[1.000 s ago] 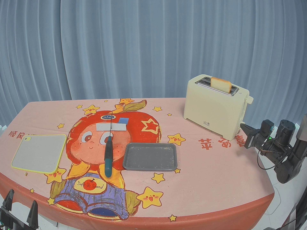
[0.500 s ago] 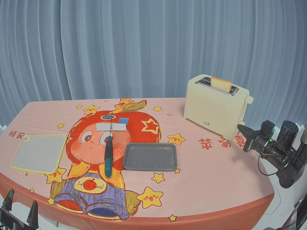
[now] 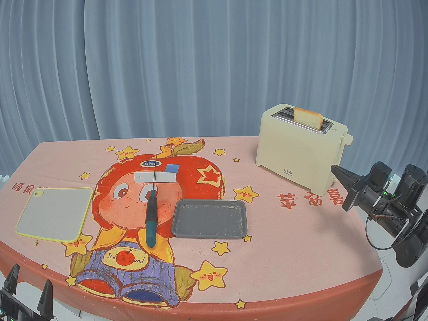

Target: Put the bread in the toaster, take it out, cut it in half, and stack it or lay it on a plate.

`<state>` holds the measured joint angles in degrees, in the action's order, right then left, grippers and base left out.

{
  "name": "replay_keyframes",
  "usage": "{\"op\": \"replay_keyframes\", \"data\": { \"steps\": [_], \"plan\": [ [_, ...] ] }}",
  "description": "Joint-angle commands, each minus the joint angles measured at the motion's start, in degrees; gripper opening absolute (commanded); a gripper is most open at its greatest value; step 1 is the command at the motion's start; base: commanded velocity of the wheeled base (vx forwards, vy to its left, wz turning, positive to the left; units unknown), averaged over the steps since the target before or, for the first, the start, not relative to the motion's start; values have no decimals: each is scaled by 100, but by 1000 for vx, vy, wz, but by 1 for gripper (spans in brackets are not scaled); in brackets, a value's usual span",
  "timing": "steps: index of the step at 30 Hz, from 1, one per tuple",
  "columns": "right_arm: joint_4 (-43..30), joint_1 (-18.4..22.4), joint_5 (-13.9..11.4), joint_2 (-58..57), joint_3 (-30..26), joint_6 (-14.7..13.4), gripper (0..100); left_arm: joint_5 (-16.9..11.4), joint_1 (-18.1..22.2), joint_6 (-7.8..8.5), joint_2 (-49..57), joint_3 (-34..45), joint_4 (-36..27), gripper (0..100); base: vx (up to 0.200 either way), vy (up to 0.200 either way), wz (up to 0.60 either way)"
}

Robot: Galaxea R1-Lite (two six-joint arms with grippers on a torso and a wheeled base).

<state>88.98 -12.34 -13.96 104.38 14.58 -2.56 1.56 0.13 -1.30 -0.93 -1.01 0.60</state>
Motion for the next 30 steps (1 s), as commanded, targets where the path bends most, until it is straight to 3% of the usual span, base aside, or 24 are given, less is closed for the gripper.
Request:
{"op": "replay_keyframes", "data": {
  "steps": [1, 20, 27, 30],
  "plan": [
    [49, -120, -2, -304, 1, -8, 0, 2, 13, -1, 5, 101, 2, 100, 0, 0, 0],
    [49, -199, 77, -638, 194, 36, 0, 2, 13, -1, 5, 101, -7, 100, 0, 0, 0],
    [-56, 144, 77, -629, 757, 45, 0, 2, 4, -1, 5, 101, 2, 100, 0, 0, 0],
    [-460, 293, 69, -708, 1021, 19, 0, 2, 13, -1, 5, 101, 2, 100, 0, 0, 0]
  ]
}}
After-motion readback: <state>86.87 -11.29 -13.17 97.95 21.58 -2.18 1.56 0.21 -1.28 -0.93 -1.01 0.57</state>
